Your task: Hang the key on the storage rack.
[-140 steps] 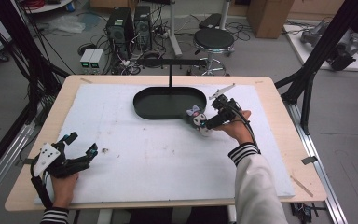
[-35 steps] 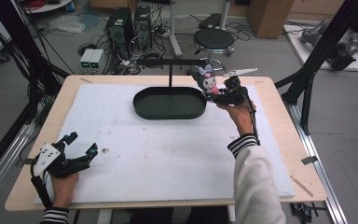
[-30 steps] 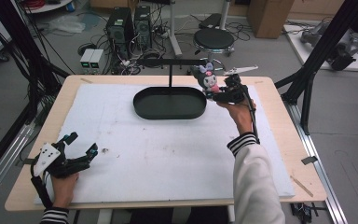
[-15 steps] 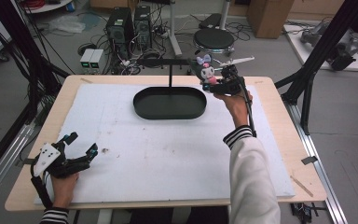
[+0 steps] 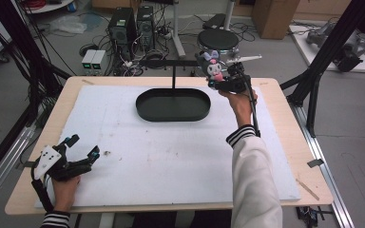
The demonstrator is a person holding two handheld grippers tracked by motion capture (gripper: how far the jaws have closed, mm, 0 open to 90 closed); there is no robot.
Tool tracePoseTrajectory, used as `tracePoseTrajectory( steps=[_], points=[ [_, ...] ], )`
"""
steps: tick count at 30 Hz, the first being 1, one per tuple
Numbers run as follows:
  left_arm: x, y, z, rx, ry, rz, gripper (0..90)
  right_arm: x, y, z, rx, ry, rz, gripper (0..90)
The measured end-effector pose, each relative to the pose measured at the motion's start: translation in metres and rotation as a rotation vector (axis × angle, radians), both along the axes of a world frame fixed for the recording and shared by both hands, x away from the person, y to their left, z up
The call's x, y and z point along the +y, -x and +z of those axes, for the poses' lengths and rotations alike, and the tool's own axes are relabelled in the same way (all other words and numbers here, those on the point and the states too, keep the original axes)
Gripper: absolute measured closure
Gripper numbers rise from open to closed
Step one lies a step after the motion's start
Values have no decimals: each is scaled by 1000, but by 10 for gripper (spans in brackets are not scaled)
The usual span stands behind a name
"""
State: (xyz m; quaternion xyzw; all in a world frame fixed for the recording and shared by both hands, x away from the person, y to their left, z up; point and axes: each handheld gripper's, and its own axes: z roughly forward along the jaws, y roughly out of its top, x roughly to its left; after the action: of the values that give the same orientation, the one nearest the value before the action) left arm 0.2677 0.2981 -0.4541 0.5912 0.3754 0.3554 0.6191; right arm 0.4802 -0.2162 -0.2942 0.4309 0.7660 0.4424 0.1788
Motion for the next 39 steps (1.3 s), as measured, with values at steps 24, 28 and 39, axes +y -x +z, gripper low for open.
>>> tracePoseTrajectory(
  steps=[24,28,39],
  points=[
    [0,1,0,-7,-5,-1,105,-7,-6,-18,87,54,-38,553],
    [0,1,0,-7,-4,-1,106,-7,-7,-20,95,63,-44,553],
    [0,1,0,-8,-6,-1,106,-11,-6,-41,109,48,-49,552]
  ],
)
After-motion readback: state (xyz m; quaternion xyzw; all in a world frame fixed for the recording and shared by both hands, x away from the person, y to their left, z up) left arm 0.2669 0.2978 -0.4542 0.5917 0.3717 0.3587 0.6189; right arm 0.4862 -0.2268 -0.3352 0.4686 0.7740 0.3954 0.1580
